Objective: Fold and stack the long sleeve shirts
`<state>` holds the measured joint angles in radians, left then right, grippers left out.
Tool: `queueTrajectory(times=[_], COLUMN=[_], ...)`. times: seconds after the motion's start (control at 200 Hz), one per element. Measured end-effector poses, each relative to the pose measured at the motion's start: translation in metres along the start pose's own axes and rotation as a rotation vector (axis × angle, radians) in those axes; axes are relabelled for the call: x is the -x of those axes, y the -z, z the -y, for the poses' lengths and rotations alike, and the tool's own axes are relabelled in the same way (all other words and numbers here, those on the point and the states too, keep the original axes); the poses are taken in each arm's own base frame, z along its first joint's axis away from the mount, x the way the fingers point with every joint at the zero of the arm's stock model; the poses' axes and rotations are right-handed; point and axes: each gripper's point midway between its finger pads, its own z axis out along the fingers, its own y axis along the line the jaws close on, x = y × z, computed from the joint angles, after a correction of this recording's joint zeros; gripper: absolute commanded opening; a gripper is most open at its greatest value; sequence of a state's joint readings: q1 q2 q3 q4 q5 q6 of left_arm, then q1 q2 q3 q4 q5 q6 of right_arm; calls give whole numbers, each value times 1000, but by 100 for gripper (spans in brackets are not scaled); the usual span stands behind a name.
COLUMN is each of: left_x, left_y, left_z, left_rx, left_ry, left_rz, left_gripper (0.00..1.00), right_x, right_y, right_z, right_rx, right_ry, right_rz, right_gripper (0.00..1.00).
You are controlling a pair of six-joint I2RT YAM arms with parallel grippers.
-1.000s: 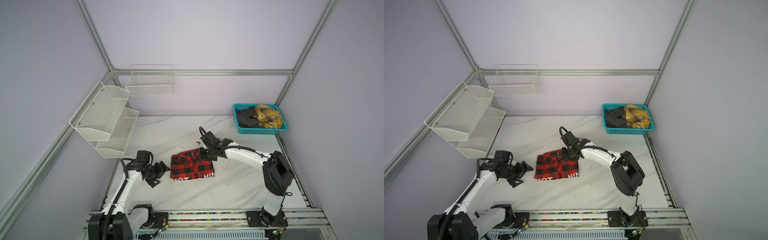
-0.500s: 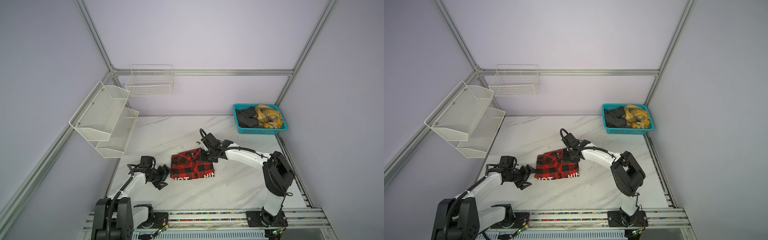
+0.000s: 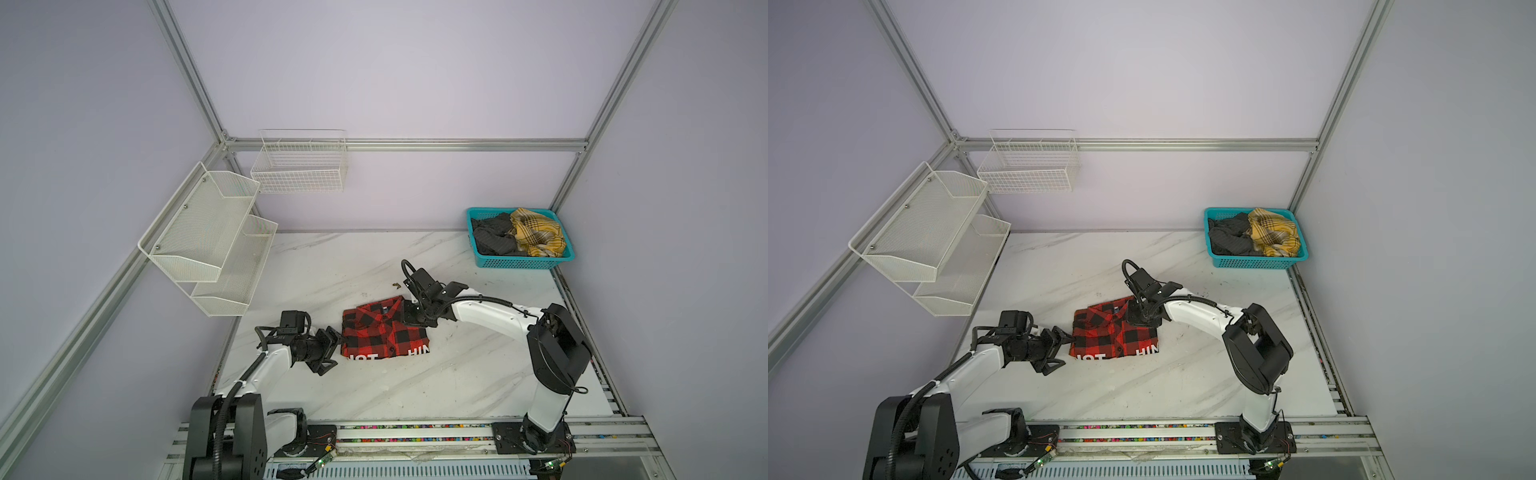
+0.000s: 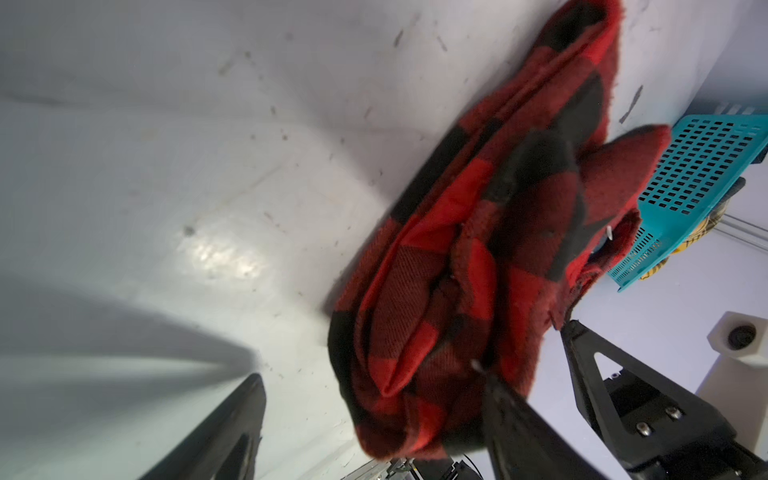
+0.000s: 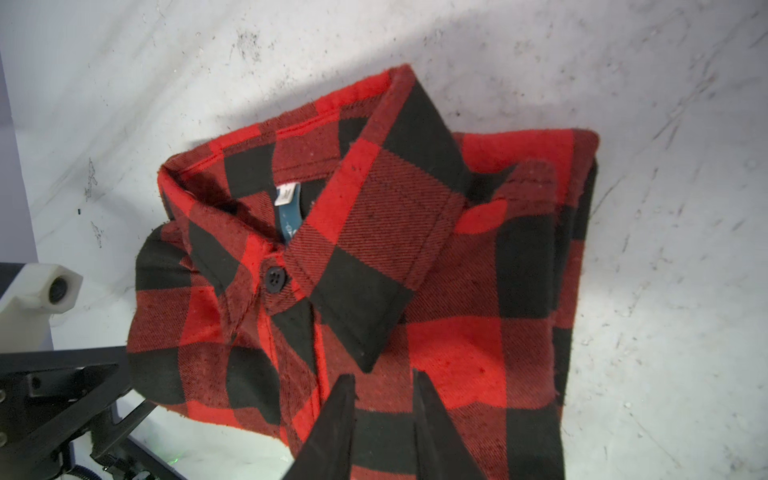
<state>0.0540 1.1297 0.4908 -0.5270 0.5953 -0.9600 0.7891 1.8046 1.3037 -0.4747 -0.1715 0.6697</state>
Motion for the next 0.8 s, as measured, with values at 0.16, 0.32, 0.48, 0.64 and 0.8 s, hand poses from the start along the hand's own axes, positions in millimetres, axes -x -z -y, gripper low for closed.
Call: queueTrajectory(times=[0.16, 0.32, 0.48, 0.64, 0.8], left_x=[0, -3, -4, -2, 1], left_y=[11, 0, -2, -5, -8], left_z=[1, -8, -3, 6, 9], left_rx=[-7, 26, 3, -42, -52], left_ry=[2, 43, 40, 20, 10], left_rz=[40, -16, -38, -51, -49], left_gripper=[90, 87, 85, 85, 81], right_x=[0, 0, 0, 0, -1], right_y=[0, 0, -1, -5, -9], right_z=[0, 0, 0, 0, 1], right_rx=[0, 0, -2, -5, -9], right_ry=[-4, -4, -3, -2, 3], right_rz=[1, 2, -2, -7, -16], right_gripper=[27, 27, 27, 27, 27])
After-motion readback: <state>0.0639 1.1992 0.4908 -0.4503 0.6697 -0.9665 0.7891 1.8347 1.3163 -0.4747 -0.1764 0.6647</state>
